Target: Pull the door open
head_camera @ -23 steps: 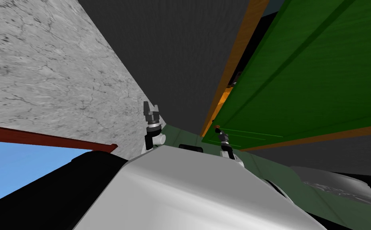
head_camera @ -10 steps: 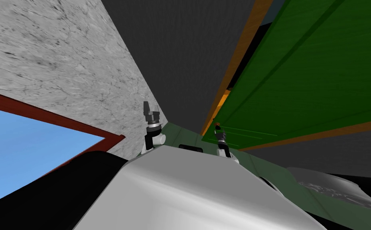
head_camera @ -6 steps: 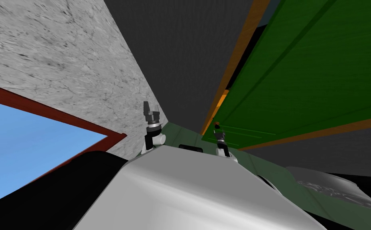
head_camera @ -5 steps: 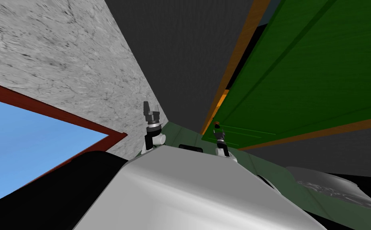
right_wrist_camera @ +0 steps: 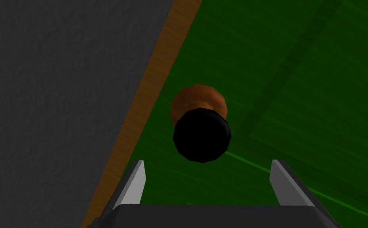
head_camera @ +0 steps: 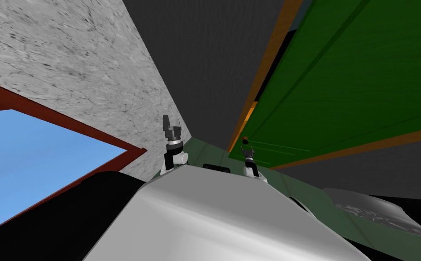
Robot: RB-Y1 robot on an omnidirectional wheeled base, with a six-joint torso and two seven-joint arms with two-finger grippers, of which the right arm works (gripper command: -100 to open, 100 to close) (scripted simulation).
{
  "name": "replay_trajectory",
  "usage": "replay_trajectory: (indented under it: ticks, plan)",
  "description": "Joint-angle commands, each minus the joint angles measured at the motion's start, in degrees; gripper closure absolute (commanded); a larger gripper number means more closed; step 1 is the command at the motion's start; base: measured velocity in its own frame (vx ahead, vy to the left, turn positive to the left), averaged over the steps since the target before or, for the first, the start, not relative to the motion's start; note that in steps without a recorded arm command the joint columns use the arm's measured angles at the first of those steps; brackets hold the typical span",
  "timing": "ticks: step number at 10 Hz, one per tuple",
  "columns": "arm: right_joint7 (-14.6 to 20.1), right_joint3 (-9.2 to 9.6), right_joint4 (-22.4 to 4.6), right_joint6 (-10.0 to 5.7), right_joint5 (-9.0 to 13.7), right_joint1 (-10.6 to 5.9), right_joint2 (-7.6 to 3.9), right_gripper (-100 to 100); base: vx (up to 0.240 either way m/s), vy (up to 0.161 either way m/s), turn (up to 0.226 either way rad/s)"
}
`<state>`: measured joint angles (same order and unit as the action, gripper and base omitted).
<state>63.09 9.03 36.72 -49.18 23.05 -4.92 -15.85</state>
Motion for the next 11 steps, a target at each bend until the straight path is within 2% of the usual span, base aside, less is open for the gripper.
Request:
replay_trajectory:
  ticks: [1,6,11]
  plan:
    - [2.04,0.25,0.38,0.2,0.47,0.13,0.13,-100,-0.06,-0.019,0.016]
    - [10.26,1.78,1.11,1.07,3.28,-0.28,0.89,-100,-0.065,-0.022,0.024]
    - [16.93,2.67,1.54,1.57,4.92,-0.52,1.33,-100,-0.049,-0.021,0.015]
